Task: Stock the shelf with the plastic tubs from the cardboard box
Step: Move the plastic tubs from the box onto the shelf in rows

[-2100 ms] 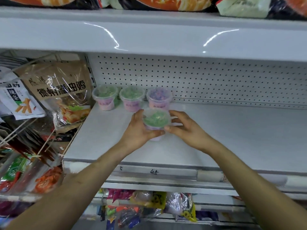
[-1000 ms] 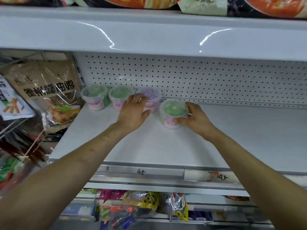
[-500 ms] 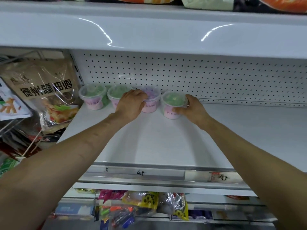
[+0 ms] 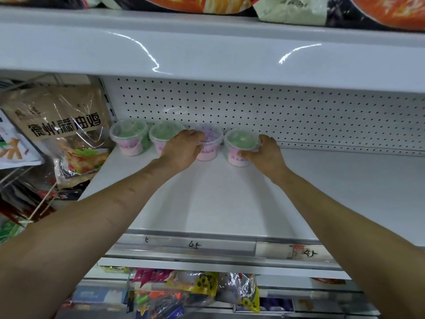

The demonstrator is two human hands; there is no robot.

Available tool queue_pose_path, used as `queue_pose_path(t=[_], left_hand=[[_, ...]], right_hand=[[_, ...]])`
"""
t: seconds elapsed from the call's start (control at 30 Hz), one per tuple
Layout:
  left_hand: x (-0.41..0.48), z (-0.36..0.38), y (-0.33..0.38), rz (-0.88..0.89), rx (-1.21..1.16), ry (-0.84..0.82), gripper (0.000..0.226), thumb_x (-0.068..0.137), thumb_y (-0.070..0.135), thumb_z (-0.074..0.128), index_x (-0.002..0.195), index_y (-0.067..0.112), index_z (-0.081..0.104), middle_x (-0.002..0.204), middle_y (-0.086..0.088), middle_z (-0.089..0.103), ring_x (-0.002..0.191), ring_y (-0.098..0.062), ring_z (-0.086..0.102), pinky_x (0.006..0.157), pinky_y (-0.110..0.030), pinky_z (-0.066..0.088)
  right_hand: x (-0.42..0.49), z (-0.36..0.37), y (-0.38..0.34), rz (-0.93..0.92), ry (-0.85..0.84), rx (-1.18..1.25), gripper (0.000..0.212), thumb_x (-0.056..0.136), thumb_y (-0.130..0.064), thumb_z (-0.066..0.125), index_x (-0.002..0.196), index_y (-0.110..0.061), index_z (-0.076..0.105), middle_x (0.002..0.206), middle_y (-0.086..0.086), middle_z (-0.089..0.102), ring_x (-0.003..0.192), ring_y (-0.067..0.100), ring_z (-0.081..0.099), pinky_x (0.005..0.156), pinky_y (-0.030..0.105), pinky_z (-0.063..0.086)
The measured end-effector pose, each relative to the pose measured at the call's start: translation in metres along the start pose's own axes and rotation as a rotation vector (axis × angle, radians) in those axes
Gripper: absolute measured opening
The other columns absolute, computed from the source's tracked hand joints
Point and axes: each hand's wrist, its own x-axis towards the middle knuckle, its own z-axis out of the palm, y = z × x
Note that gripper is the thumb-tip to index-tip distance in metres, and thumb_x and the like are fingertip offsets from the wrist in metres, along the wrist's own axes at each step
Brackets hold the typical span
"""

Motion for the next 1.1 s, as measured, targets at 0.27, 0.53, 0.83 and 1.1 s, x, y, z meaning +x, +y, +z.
queue_pose_path(t=[0.27,0.53,0.83,1.1], left_hand=[[-0.001,-0.003,-0.001,-0.023,-0.002,-0.029,0.021,0.099,0.016,0.062,0.118,0.009,0.065,0.114,-0.013,0.068,0.106,-0.035,0.060,0.083,-0.041,0.048],[0.002,-0.008,0.005,-0.042,-0.013,-0.073,0.021,0.099,0.015,0.060,0.118,0.008,0.064,0.110,-0.015,0.065,0.103,-0.035,0.059,0.080,-0.039,0.046],[-0.005,-0.014,0.022,0.048,0.052,-0.081,0.046,0.094,0.024,0.066,0.136,0.005,0.058,0.138,-0.015,0.059,0.126,-0.038,0.054,0.096,-0.044,0.050],[-0.006,0.009,0.110,0.370,0.043,-0.128,0.056,0.087,0.036,0.069,0.136,0.011,0.058,0.141,-0.008,0.057,0.129,-0.033,0.052,0.094,-0.051,0.052]], right_hand=[[0.003,0.010,-0.013,0.017,0.084,-0.020,0.092,0.066,-0.047,0.095,0.136,-0.003,0.054,0.131,0.013,0.054,0.114,0.028,0.060,0.096,0.046,0.056],[0.004,0.012,-0.017,0.045,0.108,-0.034,0.088,0.075,-0.037,0.093,0.141,-0.002,0.048,0.138,0.016,0.046,0.122,0.030,0.055,0.101,0.040,0.050],[-0.026,-0.014,-0.009,0.061,0.117,-0.046,0.081,0.086,-0.034,0.085,0.149,-0.007,0.043,0.143,0.016,0.045,0.127,0.033,0.054,0.098,0.038,0.047],[-0.106,-0.050,0.010,-0.044,0.205,-0.416,0.078,0.088,-0.043,0.079,0.150,-0.009,0.047,0.148,0.017,0.047,0.132,0.040,0.048,0.105,0.052,0.048]])
